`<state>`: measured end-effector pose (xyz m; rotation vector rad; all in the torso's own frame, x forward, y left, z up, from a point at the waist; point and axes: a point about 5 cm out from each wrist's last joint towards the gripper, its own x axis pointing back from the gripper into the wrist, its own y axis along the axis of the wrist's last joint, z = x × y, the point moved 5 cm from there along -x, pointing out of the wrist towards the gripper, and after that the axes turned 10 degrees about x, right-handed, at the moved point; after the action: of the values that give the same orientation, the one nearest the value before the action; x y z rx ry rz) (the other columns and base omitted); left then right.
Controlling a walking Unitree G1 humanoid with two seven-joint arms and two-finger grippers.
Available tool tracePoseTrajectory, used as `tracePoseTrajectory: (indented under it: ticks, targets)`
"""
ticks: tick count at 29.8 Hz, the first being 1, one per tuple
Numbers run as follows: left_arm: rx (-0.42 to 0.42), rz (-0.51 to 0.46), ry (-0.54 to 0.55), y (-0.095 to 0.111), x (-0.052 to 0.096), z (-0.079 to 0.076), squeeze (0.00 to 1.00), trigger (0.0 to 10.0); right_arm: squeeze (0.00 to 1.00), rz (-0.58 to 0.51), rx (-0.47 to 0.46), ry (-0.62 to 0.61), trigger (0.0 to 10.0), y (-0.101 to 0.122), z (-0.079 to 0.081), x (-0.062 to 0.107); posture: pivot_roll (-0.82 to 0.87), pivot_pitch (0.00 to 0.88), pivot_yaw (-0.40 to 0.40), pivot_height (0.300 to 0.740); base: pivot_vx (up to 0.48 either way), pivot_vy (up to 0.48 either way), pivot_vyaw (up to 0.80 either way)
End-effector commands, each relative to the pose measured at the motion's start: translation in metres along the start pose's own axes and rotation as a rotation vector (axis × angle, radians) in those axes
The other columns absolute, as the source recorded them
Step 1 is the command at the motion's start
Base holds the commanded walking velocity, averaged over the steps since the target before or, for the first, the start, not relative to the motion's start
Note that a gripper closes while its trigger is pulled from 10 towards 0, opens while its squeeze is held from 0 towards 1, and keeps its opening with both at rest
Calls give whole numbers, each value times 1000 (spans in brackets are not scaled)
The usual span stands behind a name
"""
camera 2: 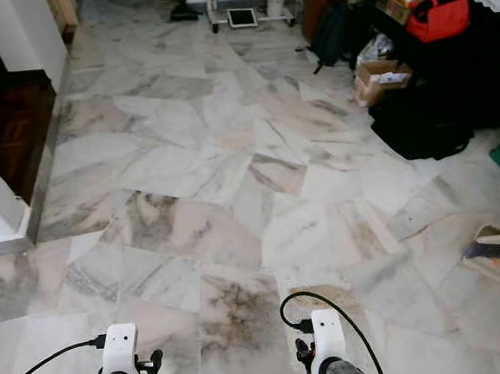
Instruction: Setting the table
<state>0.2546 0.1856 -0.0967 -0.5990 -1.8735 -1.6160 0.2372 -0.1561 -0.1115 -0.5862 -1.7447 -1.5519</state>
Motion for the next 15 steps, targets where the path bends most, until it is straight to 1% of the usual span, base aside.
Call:
tracePoseTrajectory:
  ticks: [1, 6, 7, 8, 9, 15]
  targets:
    - [3, 20, 1, -7, 1, -1, 0, 10000, 0, 20, -1, -9, 10000, -6, -3, 1, 102, 108, -78, 740, 0, 0, -656]
    - [-8, 22, -1, -7, 1, -2, 0, 10000, 0, 20, -5, -12, 10000, -6, -4, 2, 101, 112, -79, 740, 0, 0, -658]
    - [-35, 22, 0, -6, 1, -2, 0, 10000, 0, 21, -5, -12, 10000, -7, -4, 2, 100, 113, -80, 740, 0, -285, -656]
    - [-35, 22, 0, -6, 1, -2, 0, 10000, 0, 21, -5, -12, 10000, -7, -4, 2, 100, 113, -80, 740, 0, -285, -656]
    - [-56, 23, -2, -7, 1, -2, 0, 10000, 0, 22, -5, -12, 10000, -7, -4, 2, 100, 113, -80, 740, 0, -480, -656]
    - [-40, 26, 4, -8, 1, -2, 0, 10000, 0, 21, -6, -13, 10000, -7, -5, 2, 98, 113, -79, 740, 0, -480, -657]
